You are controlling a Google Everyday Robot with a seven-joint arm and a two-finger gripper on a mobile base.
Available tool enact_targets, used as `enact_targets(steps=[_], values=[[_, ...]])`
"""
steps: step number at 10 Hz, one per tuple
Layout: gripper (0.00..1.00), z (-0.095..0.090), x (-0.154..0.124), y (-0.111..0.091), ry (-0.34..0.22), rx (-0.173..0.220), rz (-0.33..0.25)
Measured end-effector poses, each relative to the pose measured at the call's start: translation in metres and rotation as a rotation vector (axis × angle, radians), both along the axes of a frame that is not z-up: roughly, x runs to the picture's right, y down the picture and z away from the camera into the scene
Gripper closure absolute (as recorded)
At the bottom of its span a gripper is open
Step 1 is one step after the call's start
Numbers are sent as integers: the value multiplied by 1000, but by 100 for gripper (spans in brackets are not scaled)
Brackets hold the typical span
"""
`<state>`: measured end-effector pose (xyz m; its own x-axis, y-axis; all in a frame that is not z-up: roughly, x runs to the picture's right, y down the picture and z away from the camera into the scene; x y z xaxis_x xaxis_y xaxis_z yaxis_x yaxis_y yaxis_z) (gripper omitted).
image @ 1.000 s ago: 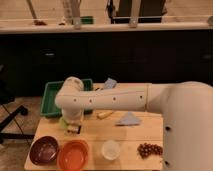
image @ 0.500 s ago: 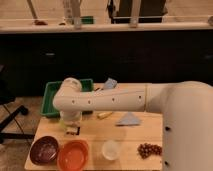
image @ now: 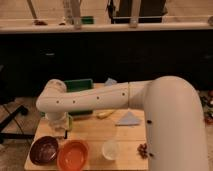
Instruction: Wipe purple bowl with eraser
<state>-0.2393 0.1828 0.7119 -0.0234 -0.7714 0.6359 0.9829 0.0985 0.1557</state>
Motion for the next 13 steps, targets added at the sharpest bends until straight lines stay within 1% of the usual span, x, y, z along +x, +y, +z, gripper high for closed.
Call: enact_targets(steps=[2,3,5,6,7,10,13], values=[[100,-10,-17,8,-22,-31,-14],[100,-15,-21,11,-27,-42,-21],[100,-23,-27,19,-24,-48,-36],[100,-28,-31,27,-22,-51,-53],[100,-31,-34,32,-27,-64,-59],[100,-39,-42,43,-45,-91,-79],[100,-39,-51,51,-61,-107,-86]])
